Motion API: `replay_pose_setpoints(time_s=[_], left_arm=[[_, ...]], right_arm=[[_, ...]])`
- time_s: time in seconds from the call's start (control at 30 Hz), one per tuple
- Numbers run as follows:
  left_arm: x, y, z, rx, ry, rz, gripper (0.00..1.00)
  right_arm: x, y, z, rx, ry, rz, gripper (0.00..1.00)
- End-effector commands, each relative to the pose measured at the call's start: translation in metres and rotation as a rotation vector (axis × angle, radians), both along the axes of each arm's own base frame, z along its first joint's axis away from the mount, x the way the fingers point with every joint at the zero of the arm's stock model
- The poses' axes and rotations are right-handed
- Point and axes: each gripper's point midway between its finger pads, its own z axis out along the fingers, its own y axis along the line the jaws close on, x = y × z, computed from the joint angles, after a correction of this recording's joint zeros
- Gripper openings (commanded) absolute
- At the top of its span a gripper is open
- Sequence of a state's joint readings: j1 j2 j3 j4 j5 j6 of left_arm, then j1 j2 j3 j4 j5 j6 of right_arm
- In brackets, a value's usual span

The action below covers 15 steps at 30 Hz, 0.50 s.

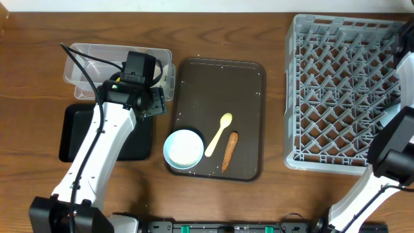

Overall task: Sort waste into correct bins and load items into the dishwasher rack
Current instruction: 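Lift blue bowl with right gripper and set it in rack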

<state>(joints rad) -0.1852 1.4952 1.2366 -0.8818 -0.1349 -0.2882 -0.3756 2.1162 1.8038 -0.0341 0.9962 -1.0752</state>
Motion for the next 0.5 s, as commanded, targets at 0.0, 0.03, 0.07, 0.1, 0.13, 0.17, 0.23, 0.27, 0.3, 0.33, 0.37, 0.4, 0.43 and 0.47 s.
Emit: replay_pose_setpoints(time_s=[0.0,0.03,0.07,0.1,0.13,0.17,0.23,0.27,0.3,0.33,0.37,0.4,0.43,0.47], left_arm=[[0.003,0.003,0.006,0.009,-0.020,0.012,0.77],[0.003,0.003,0.006,0.009,-0.020,0.012,0.77],[0.003,0.003,0.006,0.009,-0.020,0.012,0.77],[0.003,0.003,0.006,0.009,-0.021,0.012,0.77],[0.004,0.003,0.006,0.009,-0.023,0.012,0.77],[0.004,0.003,0.006,0.009,-0.023,0.012,0.77],[0.004,0.003,0.006,0.009,-0.023,0.012,0.77],[0.004,0.002,0.006,0.008,-0.023,0.012,0.77],[0.004,0.002,0.006,0.008,-0.023,0.012,0.77],[0.004,0.002,0.006,0.008,-0.023,0.012,0.77],[0.004,0.002,0.006,0.008,-0.023,0.012,0.77],[0.004,0.002,0.006,0.008,-0.023,0.012,0.77],[0.004,0.002,0.006,0.008,-0.023,0.012,0.77],[0.004,0.002,0.006,0.008,-0.023,0.012,0.77]], right_arm=[[0.001,-0.001,-0.020,0.044,-0.026,-0.012,0.01],[0.001,0.000,-0.023,0.057,-0.038,-0.015,0.01],[0.001,0.001,-0.025,0.064,-0.054,-0.019,0.01],[0.001,0.002,-0.027,0.072,-0.069,-0.024,0.01],[0.001,0.004,-0.029,0.082,-0.079,-0.027,0.01],[0.001,0.006,-0.030,0.087,-0.084,-0.026,0.01],[0.003,0.011,-0.032,0.096,-0.093,-0.023,0.01],[0.005,0.014,-0.034,0.102,-0.101,-0.020,0.01],[0.007,0.018,-0.035,0.108,-0.108,-0.013,0.02],[0.009,0.020,-0.035,0.112,-0.114,-0.007,0.02],[0.011,0.023,-0.035,0.115,-0.127,-0.003,0.05],[0.015,0.027,-0.035,0.120,-0.134,0.007,0.09],[0.017,0.030,-0.036,0.126,-0.141,0.018,0.14],[0.021,0.033,-0.037,0.134,-0.150,0.032,0.18]])
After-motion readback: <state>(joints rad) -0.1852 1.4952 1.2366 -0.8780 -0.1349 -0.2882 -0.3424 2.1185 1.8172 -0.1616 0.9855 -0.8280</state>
